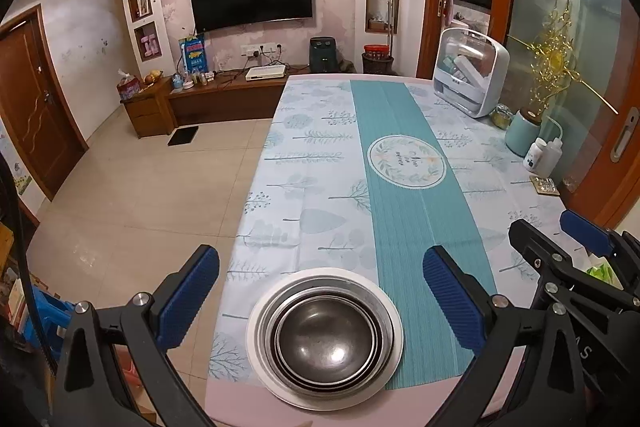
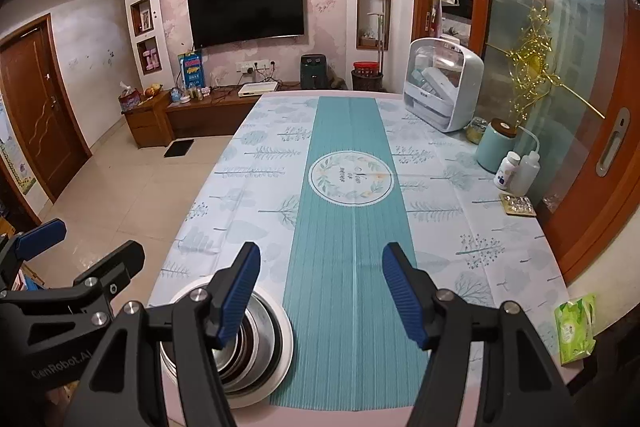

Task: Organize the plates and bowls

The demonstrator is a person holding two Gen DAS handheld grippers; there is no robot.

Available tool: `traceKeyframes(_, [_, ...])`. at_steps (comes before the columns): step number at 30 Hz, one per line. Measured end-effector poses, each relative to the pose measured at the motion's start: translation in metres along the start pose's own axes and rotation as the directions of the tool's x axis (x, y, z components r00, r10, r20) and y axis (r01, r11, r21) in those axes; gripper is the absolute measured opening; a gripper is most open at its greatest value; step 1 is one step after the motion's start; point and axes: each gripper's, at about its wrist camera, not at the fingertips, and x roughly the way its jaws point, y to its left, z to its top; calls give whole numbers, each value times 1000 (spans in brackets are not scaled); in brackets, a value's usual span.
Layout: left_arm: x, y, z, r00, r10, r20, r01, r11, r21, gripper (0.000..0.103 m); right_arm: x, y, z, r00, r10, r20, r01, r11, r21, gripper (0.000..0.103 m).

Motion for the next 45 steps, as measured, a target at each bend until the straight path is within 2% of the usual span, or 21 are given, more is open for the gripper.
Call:
traceKeyframes(9, [1, 2, 0, 1000, -15, -5, 15, 1000, -9, 101, -2, 0, 1, 1000, -7, 8, 7, 1000, 2, 64])
traceKeyframes(45, [11, 3, -9, 999, 1, -45, -2, 999, -33, 101, 2, 5, -4, 1000, 4, -8, -4, 1000, 4, 64])
